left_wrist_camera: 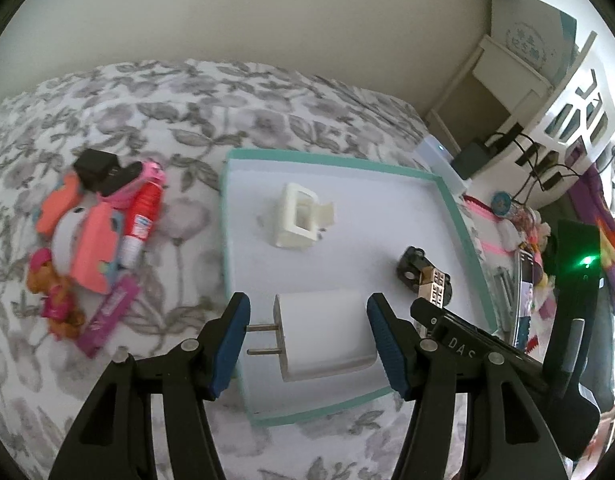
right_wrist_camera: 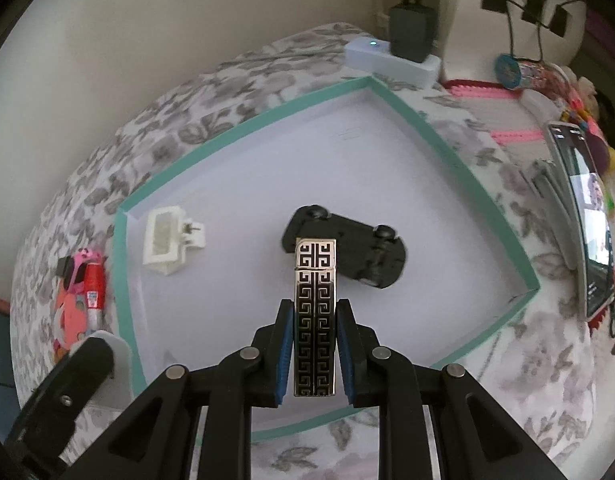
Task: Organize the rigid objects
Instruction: 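Carry the charger and the patterned block over the tray with both tools, then lower both objects into the tray and open both tools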
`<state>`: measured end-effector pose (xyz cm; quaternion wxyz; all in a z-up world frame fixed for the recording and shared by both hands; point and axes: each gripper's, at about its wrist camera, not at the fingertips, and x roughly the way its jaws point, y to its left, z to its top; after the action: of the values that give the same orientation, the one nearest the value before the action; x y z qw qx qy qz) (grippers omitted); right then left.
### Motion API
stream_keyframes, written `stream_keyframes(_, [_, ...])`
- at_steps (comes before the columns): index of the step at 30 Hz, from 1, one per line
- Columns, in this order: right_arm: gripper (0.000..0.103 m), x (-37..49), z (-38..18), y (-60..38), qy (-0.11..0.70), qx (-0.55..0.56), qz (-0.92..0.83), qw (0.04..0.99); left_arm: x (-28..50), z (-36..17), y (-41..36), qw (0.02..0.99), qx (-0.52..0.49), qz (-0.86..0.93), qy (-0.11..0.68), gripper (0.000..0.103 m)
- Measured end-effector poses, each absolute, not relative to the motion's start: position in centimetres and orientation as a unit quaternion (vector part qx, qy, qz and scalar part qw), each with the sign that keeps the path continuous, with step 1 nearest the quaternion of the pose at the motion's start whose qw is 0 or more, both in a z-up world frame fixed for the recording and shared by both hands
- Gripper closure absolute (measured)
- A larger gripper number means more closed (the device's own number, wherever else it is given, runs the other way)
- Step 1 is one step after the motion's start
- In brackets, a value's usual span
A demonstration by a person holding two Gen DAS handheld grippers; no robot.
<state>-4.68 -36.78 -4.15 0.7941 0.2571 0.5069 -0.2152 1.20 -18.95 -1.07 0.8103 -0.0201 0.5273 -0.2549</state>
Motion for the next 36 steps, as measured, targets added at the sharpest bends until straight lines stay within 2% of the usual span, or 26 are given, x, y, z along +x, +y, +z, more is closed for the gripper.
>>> stream_keyframes(18, [0.081,-4.6,-5.4,-36.4,0.528,0.253,-0.207,0.784,1.3,-3.6,-19.6,0.796,-0.006,-0.244,0.554,0.041])
stream_keyframes(31, [0.081,-4.6,-5.4,-36.5,0.529,0.252,-0.206,0.784,1.6,-3.2,-19.1,0.798,-0.021,-0.235,0.555,0.040])
stream_keyframes(36, [0.081,-4.5,-5.1,-36.4,0.526,0.247,-0.203,0.788,1.9,-2.7,-18.5,0.805,-0.028,-0.223,0.549,0.035])
